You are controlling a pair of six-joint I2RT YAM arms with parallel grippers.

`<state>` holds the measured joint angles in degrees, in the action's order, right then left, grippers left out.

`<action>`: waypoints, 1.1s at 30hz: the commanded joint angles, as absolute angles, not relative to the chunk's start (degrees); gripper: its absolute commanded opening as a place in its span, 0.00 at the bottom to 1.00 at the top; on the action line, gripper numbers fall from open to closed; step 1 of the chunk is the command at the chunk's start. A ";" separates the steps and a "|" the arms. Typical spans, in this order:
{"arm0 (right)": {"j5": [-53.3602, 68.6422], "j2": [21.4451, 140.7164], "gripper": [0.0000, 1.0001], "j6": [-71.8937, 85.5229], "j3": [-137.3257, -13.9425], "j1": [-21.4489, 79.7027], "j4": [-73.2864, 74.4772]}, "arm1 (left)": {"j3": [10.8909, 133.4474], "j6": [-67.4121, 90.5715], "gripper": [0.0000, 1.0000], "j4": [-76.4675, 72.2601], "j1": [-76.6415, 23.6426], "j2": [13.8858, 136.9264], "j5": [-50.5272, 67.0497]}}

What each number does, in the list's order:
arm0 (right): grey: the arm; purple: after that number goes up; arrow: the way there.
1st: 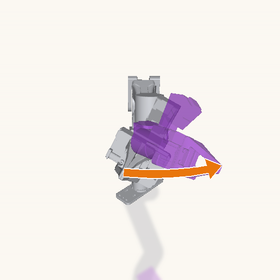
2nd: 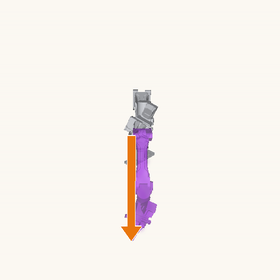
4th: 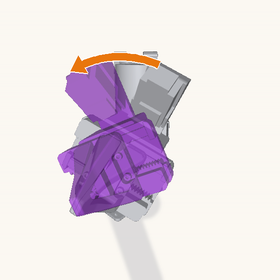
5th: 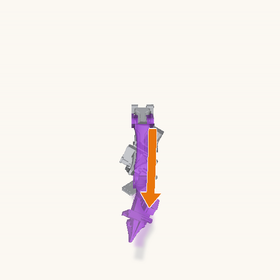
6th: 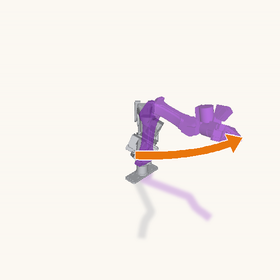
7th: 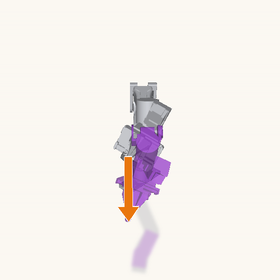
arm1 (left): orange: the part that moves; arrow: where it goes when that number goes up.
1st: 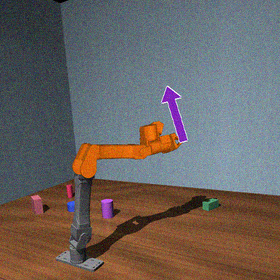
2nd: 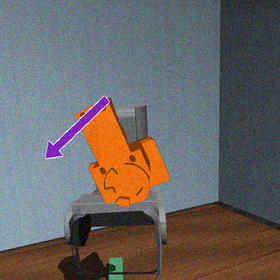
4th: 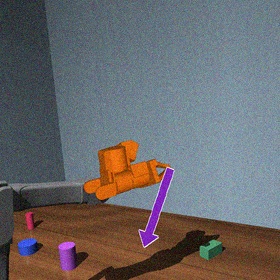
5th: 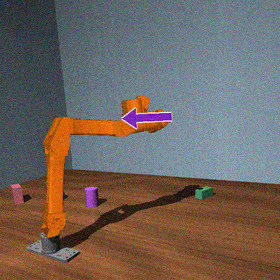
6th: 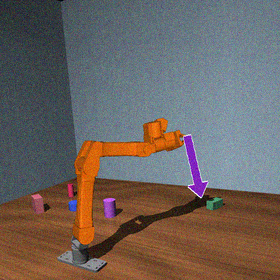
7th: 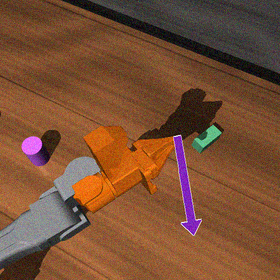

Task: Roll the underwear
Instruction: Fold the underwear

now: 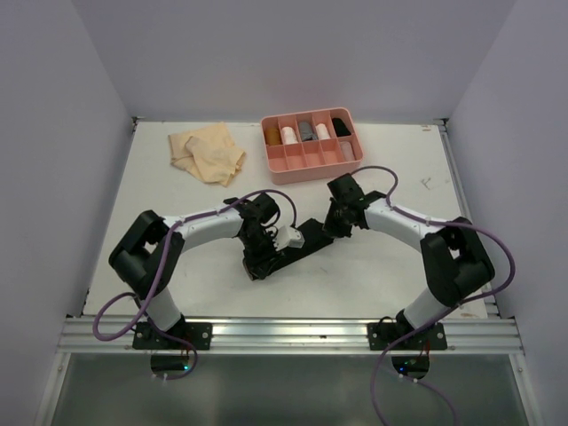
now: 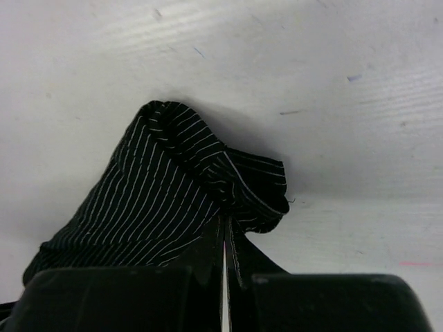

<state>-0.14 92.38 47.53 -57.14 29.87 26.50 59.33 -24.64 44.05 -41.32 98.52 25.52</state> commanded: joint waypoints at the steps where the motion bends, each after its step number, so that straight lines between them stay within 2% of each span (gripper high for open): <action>1: -1.40 91.84 0.00 47.90 -54.41 29.88 26.64 | 56.95 -25.84 0.35 47.54 -41.84 101.34 24.34; 3: -1.32 93.16 0.00 47.90 -53.70 29.88 25.15 | 58.09 -26.37 0.33 49.21 -41.84 100.64 24.43; 11: -1.76 99.31 0.00 46.32 -55.19 29.88 23.82 | 58.19 -31.01 0.35 54.57 -41.84 96.24 24.43; 25: -0.97 99.41 0.00 44.03 -54.41 29.88 23.03 | 58.00 -37.18 0.54 55.99 -41.84 89.57 25.49; 31: -0.26 96.95 0.00 43.07 -54.23 29.88 22.76 | 59.15 -34.81 0.56 50.90 -40.26 81.48 25.40; 33: 1.39 96.16 0.00 42.98 -54.14 29.97 22.85 | 59.41 -32.71 0.53 48.44 -37.98 80.78 24.70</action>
<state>2.57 97.60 44.91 -55.46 30.04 22.35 57.45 -34.76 51.99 -40.42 83.26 25.96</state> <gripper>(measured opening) 0.010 0.541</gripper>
